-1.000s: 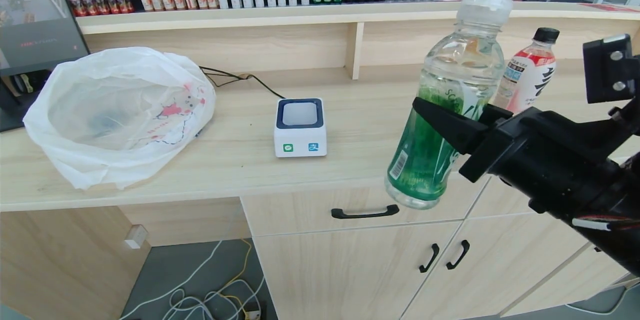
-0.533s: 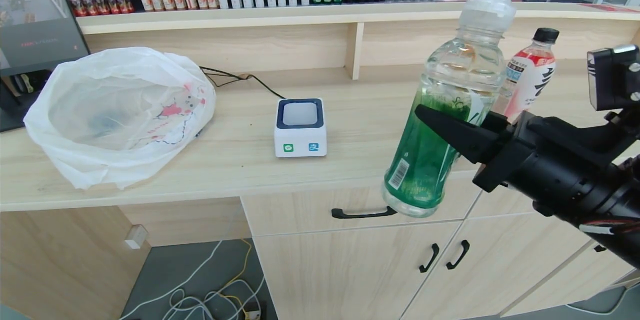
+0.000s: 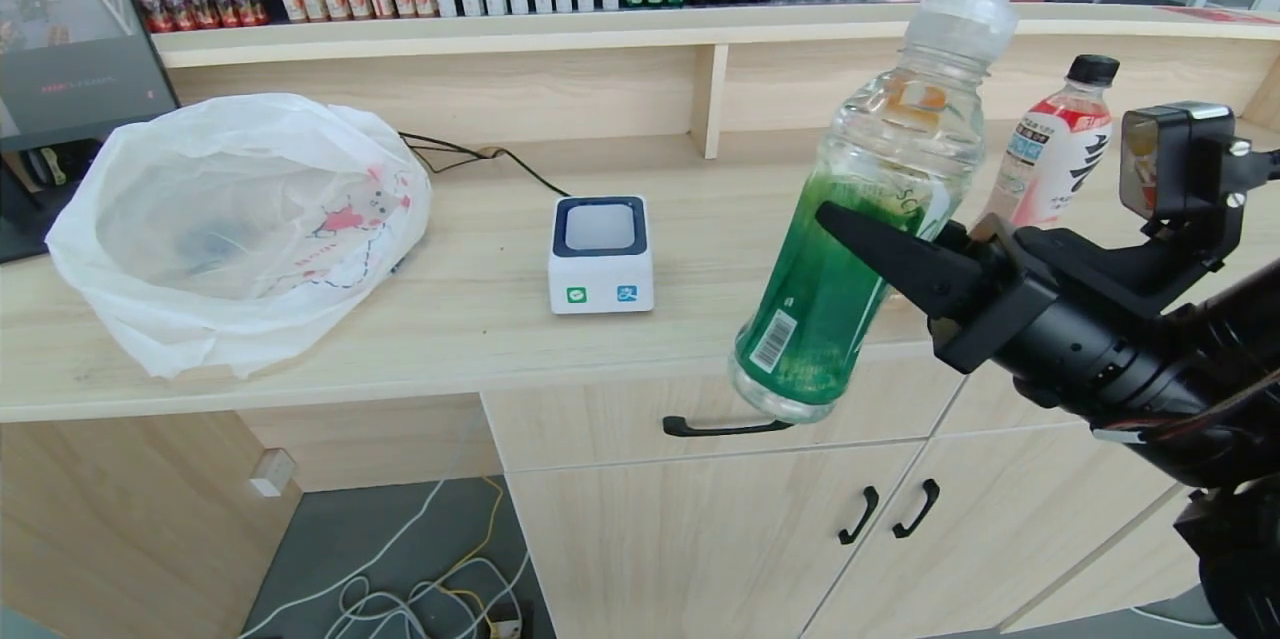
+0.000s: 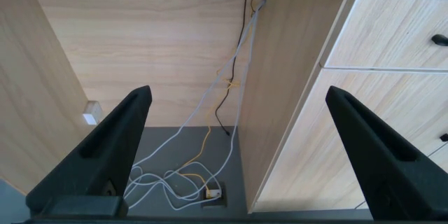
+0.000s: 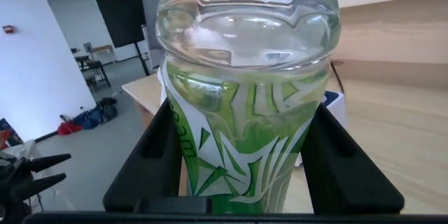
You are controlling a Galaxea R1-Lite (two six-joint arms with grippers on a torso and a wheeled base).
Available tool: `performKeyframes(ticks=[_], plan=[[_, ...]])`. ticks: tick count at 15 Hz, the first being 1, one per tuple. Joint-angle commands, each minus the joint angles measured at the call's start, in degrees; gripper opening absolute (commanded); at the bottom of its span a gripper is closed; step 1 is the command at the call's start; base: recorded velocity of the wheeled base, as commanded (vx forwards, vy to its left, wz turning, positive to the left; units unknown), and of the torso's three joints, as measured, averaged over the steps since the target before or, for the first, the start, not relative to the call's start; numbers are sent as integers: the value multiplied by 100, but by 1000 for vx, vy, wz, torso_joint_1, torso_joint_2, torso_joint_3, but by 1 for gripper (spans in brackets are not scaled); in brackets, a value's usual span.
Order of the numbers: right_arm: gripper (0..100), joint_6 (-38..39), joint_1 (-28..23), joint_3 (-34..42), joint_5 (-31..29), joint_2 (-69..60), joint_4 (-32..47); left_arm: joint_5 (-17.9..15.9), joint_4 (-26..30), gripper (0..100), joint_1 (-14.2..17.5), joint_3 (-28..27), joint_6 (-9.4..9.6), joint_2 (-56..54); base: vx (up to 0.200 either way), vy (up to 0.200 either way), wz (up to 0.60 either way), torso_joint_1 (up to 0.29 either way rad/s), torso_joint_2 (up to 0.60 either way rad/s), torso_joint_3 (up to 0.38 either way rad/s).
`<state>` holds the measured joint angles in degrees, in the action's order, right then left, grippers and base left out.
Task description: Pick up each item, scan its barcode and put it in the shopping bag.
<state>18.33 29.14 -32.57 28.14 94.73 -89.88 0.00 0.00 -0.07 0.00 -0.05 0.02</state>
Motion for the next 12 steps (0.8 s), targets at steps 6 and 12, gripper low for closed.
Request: performKeyframes(ticks=[6,12], plan=[[0,425,-40,41,816,-43,-12,0,0,100,-1,0,-4,-2,0,0,0,0,0,0],[0,1339,-40,-267,1177,-157,-12,0,0,100,-1,0,-4,-2,0,0,0,0,0,0]])
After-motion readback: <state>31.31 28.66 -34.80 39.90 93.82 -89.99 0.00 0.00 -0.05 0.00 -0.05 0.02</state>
